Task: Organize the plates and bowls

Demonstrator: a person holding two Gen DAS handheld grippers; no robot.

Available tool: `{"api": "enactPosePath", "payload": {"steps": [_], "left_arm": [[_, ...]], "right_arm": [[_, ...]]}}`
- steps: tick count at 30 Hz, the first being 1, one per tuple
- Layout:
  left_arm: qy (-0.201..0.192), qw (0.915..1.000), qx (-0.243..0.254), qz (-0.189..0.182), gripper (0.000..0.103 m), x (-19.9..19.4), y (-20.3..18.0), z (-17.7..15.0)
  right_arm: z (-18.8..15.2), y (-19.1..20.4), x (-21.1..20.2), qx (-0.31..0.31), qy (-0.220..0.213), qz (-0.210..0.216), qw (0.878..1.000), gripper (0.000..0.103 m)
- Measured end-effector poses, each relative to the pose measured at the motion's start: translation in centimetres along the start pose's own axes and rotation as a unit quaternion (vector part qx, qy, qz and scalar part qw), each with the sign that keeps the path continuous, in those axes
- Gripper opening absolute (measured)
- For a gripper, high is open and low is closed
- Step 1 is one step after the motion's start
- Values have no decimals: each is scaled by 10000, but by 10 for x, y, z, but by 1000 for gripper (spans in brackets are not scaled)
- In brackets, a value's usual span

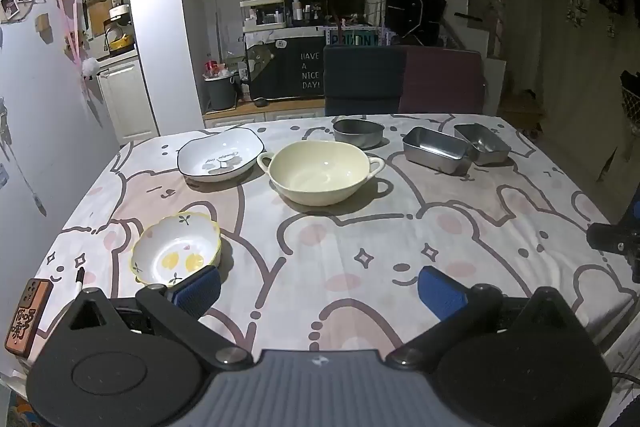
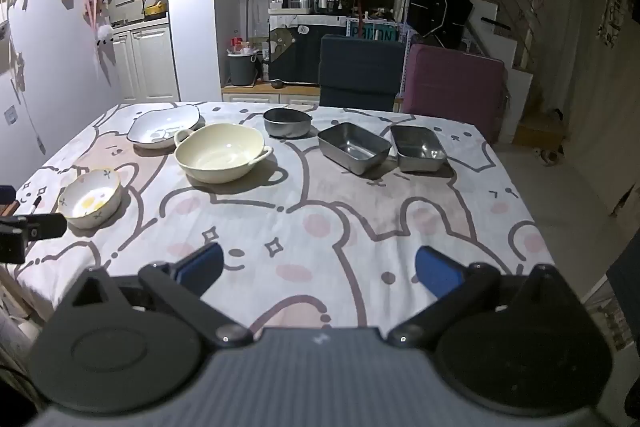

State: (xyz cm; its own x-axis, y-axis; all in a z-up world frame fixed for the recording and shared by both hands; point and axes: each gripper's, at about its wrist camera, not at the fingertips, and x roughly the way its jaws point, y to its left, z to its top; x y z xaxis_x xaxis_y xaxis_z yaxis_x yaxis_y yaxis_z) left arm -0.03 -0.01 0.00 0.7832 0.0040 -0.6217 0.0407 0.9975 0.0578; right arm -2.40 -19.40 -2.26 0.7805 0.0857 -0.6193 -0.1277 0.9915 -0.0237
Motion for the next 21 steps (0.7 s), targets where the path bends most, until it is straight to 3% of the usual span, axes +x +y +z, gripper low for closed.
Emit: {"api": "enactPosePath", "payload": {"steps": [21], "left_arm": [[7, 10000, -4, -20, 103, 0, 0, 0]], "right_arm": [[0, -1, 0, 16, 5, 12, 10000, 103]]}}
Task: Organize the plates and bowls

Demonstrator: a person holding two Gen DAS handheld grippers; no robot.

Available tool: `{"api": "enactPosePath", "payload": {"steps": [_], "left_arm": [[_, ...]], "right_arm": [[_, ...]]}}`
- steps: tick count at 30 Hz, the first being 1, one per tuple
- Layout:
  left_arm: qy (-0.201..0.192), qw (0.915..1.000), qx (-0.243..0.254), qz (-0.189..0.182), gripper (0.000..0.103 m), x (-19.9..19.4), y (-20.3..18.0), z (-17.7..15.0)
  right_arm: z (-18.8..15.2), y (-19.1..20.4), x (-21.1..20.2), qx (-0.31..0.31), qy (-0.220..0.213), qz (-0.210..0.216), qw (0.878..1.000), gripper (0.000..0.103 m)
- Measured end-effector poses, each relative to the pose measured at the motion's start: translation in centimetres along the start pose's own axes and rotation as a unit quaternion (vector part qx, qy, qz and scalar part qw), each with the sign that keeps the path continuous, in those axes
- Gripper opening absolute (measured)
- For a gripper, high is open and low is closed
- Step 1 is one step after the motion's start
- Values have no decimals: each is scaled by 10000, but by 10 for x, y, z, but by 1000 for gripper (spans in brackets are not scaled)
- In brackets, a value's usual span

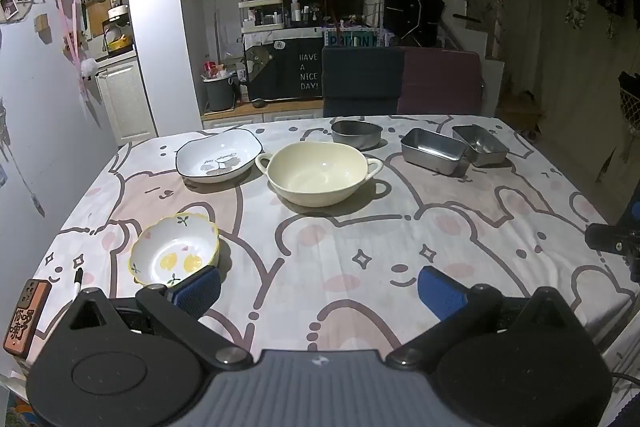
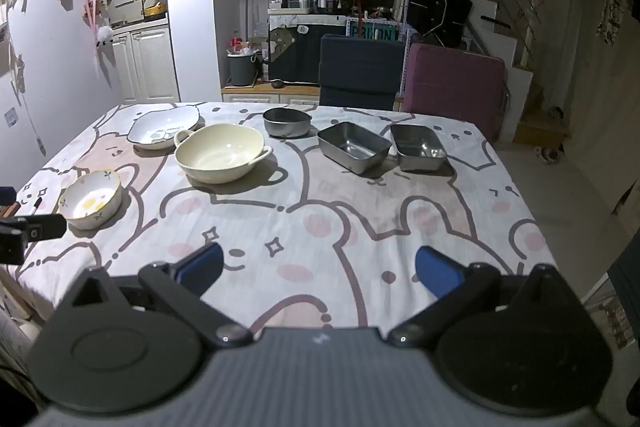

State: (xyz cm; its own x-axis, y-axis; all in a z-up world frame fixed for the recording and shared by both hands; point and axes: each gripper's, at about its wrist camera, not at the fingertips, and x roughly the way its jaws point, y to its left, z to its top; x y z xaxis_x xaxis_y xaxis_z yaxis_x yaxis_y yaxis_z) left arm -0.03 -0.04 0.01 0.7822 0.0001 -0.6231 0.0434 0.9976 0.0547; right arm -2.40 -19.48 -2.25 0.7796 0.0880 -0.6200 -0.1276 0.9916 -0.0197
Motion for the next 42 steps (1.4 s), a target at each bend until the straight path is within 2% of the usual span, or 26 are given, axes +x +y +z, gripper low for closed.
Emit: {"api": "enactPosePath", "payload": {"steps": [42], "left_arm": [[-24, 10000, -11, -20, 103, 0, -3, 2]], "right_arm": [[0, 0, 0, 8, 16, 6, 10000, 103]]}}
